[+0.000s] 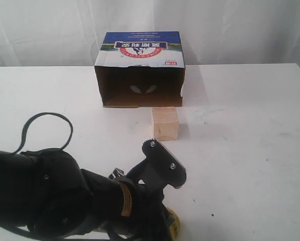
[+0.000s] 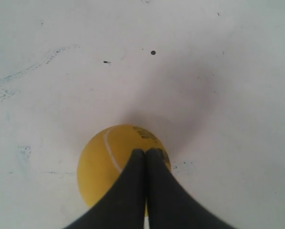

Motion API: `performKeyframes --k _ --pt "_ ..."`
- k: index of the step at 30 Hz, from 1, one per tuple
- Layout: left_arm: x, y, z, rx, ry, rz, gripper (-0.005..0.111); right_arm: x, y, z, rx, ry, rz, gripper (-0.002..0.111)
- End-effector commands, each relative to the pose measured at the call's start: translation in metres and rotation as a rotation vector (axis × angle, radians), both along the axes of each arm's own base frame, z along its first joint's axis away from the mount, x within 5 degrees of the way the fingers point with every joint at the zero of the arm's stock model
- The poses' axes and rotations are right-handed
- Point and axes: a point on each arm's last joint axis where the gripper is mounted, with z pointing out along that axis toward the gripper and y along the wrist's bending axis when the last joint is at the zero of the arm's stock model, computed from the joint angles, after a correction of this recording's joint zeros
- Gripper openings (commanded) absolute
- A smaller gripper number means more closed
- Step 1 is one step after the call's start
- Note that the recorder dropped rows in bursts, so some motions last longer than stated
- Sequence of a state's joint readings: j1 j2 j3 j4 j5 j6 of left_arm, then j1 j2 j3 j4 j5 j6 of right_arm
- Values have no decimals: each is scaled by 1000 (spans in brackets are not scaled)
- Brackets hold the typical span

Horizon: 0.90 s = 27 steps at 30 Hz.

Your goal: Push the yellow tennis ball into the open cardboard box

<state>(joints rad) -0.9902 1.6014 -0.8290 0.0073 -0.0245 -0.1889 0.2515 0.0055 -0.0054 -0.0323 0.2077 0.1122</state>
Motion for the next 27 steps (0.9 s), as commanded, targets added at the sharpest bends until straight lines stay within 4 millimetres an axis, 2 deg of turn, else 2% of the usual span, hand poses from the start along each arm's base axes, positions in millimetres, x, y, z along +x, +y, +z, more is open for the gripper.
performKeyframes --k 1,6,9,15,18,27 --pt "10 12 -6 78 14 12 0 0 0 -1 4 -6 -3 0" --pt "32 33 -6 116 -4 72 0 0 0 -1 4 -6 -3 0" --pt "46 48 2 118 -32 122 0 0 0 -1 4 -6 -3 0" --pt "54 64 56 112 -231 87 0 0 0 -1 4 -6 -3 0" --pt "55 67 69 155 -255 80 0 0 0 -1 4 -6 -3 0" --pt "46 80 61 313 -97 117 0 0 0 -1 -2 -7 -2 0"
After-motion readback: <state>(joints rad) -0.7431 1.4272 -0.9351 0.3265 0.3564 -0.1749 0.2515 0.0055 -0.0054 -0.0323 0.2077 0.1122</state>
